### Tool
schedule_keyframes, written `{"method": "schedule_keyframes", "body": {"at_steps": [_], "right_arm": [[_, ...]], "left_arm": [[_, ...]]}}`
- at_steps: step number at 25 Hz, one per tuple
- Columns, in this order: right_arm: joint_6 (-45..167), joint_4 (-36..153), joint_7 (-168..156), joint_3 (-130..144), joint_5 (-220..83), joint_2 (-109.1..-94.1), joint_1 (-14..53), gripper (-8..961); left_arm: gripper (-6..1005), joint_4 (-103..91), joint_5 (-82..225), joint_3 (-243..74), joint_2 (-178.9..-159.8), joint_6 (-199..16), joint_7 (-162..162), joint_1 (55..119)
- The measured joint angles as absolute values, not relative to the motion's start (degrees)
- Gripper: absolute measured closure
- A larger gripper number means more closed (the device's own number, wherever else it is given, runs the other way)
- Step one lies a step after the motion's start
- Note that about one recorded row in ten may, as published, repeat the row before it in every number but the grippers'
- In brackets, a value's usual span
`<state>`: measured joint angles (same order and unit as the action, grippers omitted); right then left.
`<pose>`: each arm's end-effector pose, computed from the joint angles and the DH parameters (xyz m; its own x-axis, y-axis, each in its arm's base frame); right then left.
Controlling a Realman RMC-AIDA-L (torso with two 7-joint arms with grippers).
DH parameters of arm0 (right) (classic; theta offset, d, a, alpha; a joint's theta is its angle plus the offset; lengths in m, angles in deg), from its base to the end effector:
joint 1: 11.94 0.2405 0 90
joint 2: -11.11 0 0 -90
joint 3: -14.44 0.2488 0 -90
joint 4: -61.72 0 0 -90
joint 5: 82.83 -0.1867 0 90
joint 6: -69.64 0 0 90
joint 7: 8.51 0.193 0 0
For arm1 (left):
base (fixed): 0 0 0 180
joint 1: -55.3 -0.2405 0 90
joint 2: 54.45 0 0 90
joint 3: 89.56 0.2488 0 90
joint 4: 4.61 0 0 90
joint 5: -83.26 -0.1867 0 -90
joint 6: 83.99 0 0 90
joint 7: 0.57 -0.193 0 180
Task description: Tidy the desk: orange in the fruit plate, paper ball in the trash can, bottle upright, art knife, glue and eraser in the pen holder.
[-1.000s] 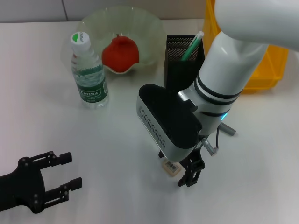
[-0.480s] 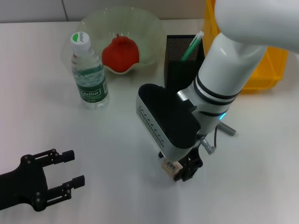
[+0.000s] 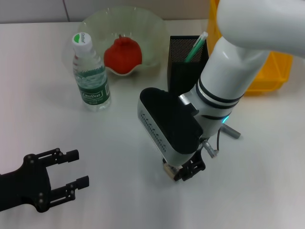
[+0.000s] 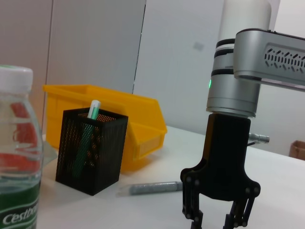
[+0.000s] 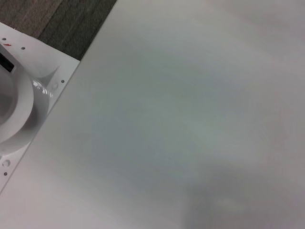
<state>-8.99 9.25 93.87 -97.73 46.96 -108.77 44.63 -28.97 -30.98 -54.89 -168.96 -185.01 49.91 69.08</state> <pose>0.1474 0.2993 -0.1504 0.7586 0.4787 0.4420 0.3663 -0.8744 0.3182 -0.2936 0.2130 -0.0288 0.7809 0.2338 0.5792 0.4058 -0.8948 -0.1860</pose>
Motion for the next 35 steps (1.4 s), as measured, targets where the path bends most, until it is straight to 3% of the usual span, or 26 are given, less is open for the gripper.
{"method": "schedule_keyframes", "body": {"at_steps": [10,19,24,35], "right_arm": [[-16.4,6.8,92.4,-81.8,44.2,-108.55,42.7,530],[-17.2,9.2,75.0,-65.8,29.2,-108.35,29.2,529],[-16.6,20.2,61.6,-58.9,16.0,-108.14,24.4,530],[-18.6,39.6,42.1,-53.6,3.9,-108.17,22.9,532]], "left_arm": [[336,-29.0,-30.8,-55.9,-168.7,-186.5,50.3,69.9],[329,-28.5,-30.8,-59.2,-169.01,-187.3,50.3,70.2],[326,-28.5,-30.9,-59.2,-169.11,-187.6,50.6,70.1],[318,-28.5,-30.9,-59.3,-169.2,-188.4,50.6,70.1]]}}
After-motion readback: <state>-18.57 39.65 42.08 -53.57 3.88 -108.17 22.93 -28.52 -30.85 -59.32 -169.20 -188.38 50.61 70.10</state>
